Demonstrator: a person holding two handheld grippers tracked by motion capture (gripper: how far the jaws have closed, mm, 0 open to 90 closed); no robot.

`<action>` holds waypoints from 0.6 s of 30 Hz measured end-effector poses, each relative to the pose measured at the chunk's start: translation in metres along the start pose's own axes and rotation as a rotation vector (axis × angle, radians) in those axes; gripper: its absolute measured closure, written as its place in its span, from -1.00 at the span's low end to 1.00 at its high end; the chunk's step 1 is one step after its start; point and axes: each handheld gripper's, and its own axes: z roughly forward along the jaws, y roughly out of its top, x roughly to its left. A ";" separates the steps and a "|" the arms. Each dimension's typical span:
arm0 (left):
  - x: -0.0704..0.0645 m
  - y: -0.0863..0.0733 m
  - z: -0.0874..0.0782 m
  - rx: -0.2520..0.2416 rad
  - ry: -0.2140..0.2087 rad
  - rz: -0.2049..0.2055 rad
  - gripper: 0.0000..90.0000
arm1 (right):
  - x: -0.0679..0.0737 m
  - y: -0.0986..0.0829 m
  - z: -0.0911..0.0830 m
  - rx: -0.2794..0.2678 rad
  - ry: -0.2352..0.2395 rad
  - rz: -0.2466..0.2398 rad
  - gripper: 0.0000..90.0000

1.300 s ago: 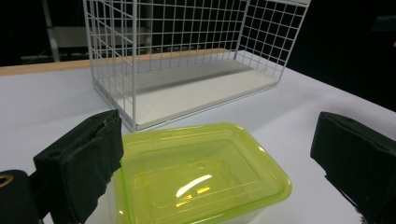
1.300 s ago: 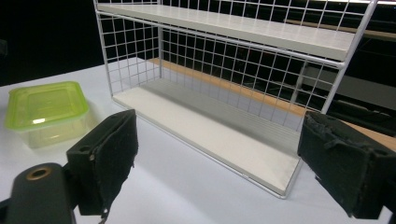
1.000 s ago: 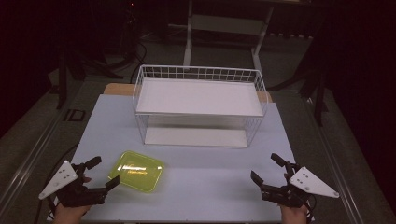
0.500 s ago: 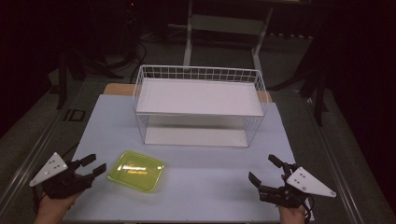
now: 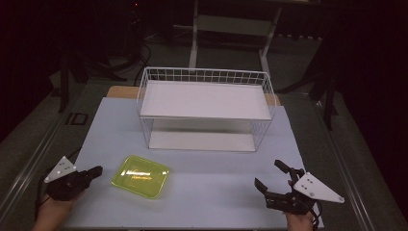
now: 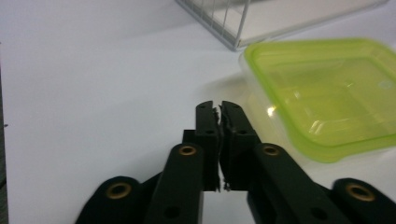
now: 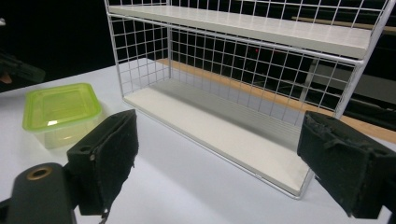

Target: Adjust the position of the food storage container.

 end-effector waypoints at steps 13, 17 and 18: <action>-0.014 0.000 0.021 0.104 -0.053 0.046 1.00 | 0.000 0.000 0.000 0.004 0.000 0.002 -0.72; -0.021 0.002 0.024 0.108 -0.078 0.065 1.00 | 0.000 0.000 0.000 0.004 0.001 0.003 -0.72; -0.021 0.002 0.024 0.108 -0.078 0.065 1.00 | -0.001 -0.001 0.000 0.005 0.004 0.003 -0.72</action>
